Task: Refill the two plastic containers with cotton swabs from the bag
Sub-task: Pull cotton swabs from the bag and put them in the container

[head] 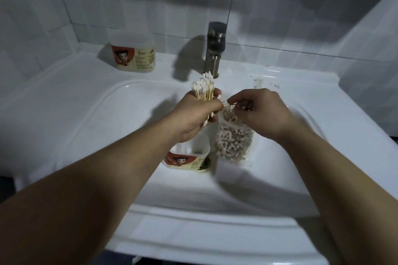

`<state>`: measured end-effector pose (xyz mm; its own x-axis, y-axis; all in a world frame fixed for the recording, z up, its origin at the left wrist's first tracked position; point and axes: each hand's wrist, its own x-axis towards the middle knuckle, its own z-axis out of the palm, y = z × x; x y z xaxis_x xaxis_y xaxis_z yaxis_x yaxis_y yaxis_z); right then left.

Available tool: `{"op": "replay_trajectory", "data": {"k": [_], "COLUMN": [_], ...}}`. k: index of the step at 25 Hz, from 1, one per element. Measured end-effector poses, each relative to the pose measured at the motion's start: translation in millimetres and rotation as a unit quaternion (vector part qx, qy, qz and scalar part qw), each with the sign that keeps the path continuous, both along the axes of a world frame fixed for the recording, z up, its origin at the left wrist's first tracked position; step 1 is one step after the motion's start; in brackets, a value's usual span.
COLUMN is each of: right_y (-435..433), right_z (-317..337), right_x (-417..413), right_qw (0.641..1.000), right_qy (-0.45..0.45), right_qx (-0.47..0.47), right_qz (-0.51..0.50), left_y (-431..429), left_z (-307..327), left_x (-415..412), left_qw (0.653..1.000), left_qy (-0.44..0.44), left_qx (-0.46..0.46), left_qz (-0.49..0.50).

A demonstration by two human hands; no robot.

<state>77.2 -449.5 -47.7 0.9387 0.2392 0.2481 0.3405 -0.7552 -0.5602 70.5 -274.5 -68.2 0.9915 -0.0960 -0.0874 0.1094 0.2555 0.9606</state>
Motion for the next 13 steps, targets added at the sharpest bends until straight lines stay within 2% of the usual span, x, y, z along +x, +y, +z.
{"op": "replay_trajectory", "data": {"k": [7, 13], "right_y": [5.9, 5.2], "right_z": [1.3, 0.3], "right_x": [-3.7, -1.2], "right_qw": [0.997, 0.998], "right_qy": [0.01, -0.005], "right_qx": [-0.053, -0.044], "right_qz": [0.06, 0.036], "left_y": [-2.2, -3.2], "left_z": [2.9, 6.4], "left_x": [-6.8, -9.6], "left_qw": [0.998, 0.998], "left_qy": [-0.01, 0.013], "left_qx": [-0.06, -0.049], "left_qz": [-0.023, -0.037]}}
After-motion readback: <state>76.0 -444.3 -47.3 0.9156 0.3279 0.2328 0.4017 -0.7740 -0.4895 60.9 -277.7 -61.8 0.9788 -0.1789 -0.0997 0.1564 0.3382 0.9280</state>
